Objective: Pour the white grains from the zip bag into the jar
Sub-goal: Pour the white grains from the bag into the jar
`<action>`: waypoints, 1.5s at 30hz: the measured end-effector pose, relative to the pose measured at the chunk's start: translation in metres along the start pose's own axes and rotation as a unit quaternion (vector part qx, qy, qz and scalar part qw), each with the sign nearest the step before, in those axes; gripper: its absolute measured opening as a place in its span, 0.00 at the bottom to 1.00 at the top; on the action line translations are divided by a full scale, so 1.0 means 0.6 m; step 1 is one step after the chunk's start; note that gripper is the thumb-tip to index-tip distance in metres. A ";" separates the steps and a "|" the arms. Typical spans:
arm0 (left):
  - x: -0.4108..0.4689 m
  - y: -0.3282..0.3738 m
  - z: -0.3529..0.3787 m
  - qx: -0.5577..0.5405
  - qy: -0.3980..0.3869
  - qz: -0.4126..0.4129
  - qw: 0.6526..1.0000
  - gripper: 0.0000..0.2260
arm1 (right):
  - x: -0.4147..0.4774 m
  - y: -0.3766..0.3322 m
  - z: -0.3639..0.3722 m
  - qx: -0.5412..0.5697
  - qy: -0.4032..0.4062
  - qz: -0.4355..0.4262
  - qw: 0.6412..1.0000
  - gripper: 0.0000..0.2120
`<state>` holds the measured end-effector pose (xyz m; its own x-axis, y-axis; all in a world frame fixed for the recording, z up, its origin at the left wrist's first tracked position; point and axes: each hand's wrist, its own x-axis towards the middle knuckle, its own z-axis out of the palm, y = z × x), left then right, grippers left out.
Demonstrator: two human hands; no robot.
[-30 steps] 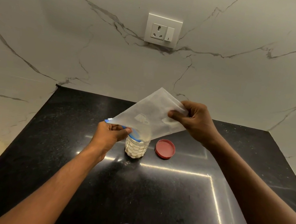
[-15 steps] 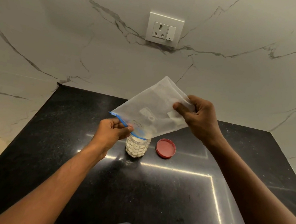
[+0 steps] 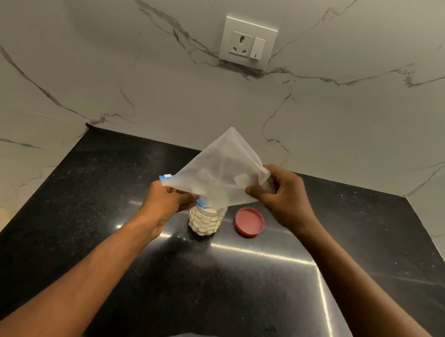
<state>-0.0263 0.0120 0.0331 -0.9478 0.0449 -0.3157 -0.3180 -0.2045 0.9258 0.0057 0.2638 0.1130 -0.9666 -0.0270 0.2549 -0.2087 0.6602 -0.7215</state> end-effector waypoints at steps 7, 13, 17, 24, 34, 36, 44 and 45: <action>0.002 0.000 -0.006 0.003 -0.006 -0.003 1.000 0.10 | 0.009 0.008 -0.001 0.023 0.037 -0.017 0.999 0.10; 0.002 -0.004 -0.006 0.007 -0.002 -0.013 1.000 0.05 | 0.012 0.018 -0.004 0.079 0.102 -0.022 0.991 0.20; 0.000 -0.001 -0.004 0.001 -0.007 -0.015 1.000 0.07 | 0.019 0.022 -0.005 0.202 0.047 0.031 0.978 0.10; 0.000 0.001 -0.003 -0.016 -0.019 -0.007 1.000 0.11 | 0.010 0.034 0.006 0.214 0.061 0.032 0.974 0.06; 0.006 -0.006 -0.010 -0.011 -0.021 -0.002 1.000 0.10 | 0.017 0.024 0.003 0.171 0.076 0.004 0.982 0.06; 0.006 -0.005 -0.008 -0.005 -0.028 0.002 1.000 0.10 | 0.016 0.024 0.007 0.132 0.080 0.002 0.988 0.16; 0.005 -0.006 -0.010 -0.009 -0.031 0.021 0.999 0.12 | 0.013 0.027 -0.007 0.136 0.102 0.012 0.985 0.13; 0.005 -0.006 -0.009 -0.007 -0.034 0.026 0.999 0.12 | 0.015 0.026 -0.010 0.111 0.106 0.008 0.988 0.16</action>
<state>-0.0278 0.0073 0.0279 -0.9625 0.1000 -0.2523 -0.2688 -0.2227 0.9371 -0.0052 0.2784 0.1076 -0.9222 0.1550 0.3543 -0.2441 0.4773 -0.8441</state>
